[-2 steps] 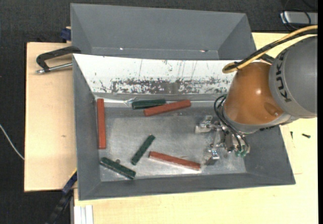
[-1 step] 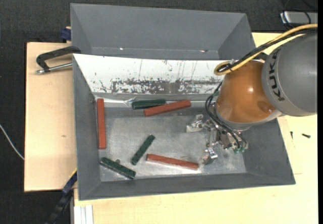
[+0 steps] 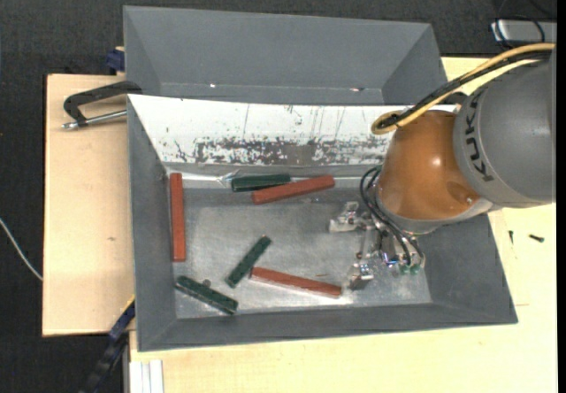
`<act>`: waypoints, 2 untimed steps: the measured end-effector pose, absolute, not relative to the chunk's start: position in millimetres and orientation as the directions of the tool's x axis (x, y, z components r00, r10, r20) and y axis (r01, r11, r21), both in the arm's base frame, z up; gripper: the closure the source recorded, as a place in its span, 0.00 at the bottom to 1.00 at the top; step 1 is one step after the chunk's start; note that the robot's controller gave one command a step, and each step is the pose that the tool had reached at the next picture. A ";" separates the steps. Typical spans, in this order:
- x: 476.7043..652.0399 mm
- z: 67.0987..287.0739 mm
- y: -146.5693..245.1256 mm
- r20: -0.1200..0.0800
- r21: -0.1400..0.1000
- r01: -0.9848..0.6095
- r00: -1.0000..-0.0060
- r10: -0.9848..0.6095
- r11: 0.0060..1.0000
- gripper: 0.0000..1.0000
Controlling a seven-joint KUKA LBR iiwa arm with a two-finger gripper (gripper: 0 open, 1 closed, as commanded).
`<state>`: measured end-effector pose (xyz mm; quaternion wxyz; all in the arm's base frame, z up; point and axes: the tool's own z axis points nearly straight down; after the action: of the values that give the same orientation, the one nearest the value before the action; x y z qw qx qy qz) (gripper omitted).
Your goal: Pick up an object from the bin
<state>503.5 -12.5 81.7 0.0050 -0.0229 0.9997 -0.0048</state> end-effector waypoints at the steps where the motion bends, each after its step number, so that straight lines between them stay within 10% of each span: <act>1: 503.1 81.6 -10.7 -0.010 -0.011 -0.021 -1.000 -0.021 1.000 0.00; 2: 503.0 74.6 10.1 -0.008 -0.001 -0.127 -0.992 -0.127 0.992 0.00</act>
Offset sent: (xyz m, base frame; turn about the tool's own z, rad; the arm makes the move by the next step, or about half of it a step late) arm 0.0005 -0.0102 -0.0117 -0.2780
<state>503.0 10.1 74.6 0.0041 -0.0639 0.9979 -0.0003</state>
